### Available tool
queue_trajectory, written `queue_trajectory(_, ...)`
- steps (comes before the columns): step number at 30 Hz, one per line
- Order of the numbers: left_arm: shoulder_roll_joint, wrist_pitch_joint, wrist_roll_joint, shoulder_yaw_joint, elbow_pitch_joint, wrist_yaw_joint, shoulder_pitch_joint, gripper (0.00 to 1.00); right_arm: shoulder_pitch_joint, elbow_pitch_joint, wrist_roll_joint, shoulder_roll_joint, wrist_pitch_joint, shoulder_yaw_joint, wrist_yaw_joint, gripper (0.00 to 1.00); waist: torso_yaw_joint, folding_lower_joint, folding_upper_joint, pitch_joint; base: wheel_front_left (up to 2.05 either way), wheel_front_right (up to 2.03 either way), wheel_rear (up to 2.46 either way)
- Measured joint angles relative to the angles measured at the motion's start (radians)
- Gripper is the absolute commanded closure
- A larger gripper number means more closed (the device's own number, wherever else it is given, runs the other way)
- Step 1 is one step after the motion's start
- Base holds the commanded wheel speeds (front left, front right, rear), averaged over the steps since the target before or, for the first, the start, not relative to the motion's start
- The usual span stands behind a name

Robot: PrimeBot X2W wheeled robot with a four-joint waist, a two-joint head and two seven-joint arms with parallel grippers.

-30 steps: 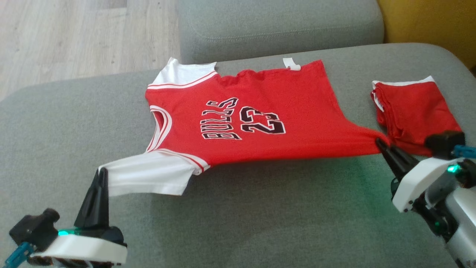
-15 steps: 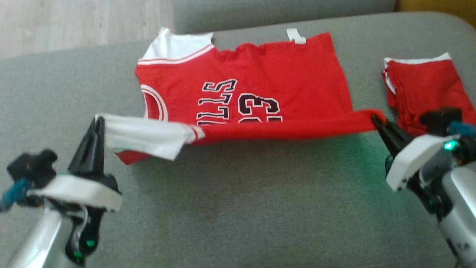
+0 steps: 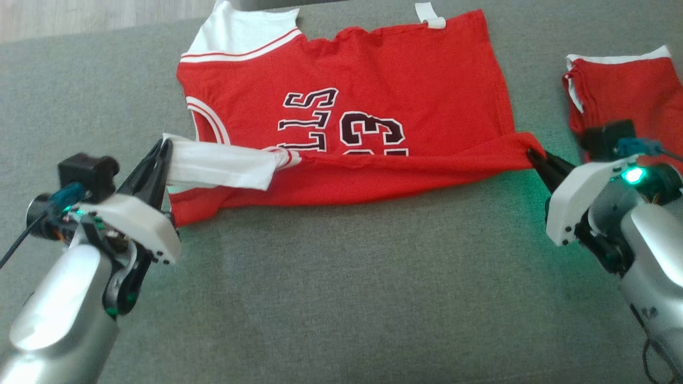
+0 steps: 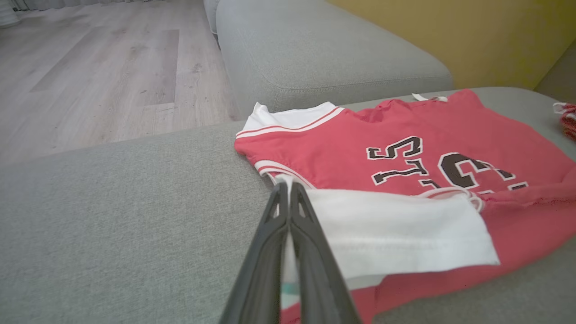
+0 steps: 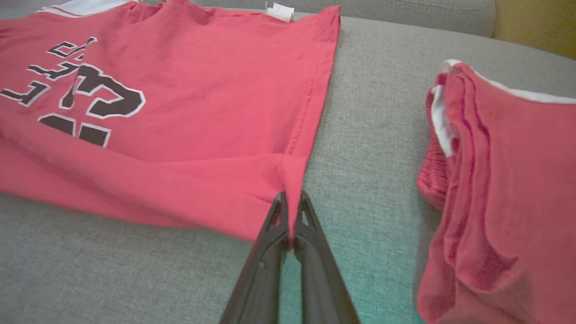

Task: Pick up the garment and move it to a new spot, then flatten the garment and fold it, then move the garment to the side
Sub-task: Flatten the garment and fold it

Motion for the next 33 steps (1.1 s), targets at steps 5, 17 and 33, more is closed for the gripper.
queue_trajectory(5,-0.009,0.007,0.055,-0.038,0.086,0.0,-0.073,1.0,-0.076,0.062,0.0,0.002,-0.008,0.042,0.0,1.0,0.003,-0.0001,0.0,0.023,0.0,0.0,0.0)
queue_trajectory(17,-0.115,-0.15,0.072,-0.032,0.239,0.005,-0.207,0.0,-0.235,0.241,0.006,0.041,-0.162,0.041,0.0,0.0,0.014,-0.0001,0.0,0.041,0.0,0.0,0.0)
queue_trajectory(33,-0.26,-0.363,0.001,0.202,-0.013,0.038,0.038,0.0,-0.054,0.09,-0.074,0.146,-0.484,-0.249,0.0,0.0,0.002,-0.0003,0.0,-0.09,0.0,0.0,0.0)
